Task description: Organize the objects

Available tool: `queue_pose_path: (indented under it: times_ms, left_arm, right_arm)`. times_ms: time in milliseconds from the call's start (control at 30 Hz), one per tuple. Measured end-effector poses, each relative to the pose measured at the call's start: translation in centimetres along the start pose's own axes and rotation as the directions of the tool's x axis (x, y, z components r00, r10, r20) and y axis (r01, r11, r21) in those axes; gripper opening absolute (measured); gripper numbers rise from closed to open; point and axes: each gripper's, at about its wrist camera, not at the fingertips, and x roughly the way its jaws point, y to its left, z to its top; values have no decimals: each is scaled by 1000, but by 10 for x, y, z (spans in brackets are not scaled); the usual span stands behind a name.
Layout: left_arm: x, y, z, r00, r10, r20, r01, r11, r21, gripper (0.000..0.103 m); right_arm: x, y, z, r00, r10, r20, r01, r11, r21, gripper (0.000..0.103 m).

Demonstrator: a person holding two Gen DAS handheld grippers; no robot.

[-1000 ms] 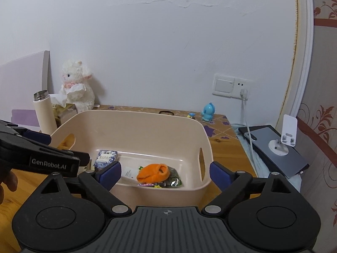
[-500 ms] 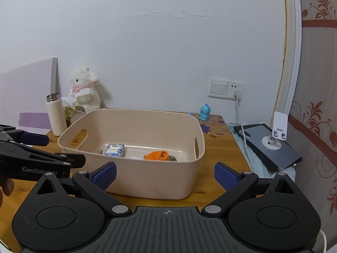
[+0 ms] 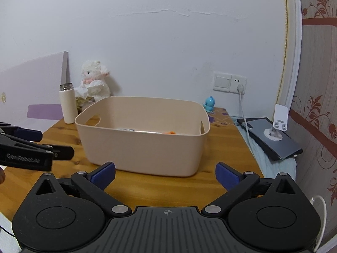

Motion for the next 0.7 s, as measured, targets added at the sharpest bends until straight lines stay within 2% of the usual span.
queue_pose_path:
  times_ms: [500,700]
  left_arm:
    - [-53,8,-31,1000,-11,6,11,1000,-28,87]
    - [-72,20,-44,999,-43,-30,40,993,-108,87]
  right_arm:
    - [-45,6,-28,1000,19,13,-19,1000,21,103]
    - [-68,9,-38,999,-5,42,3,999,54,103]
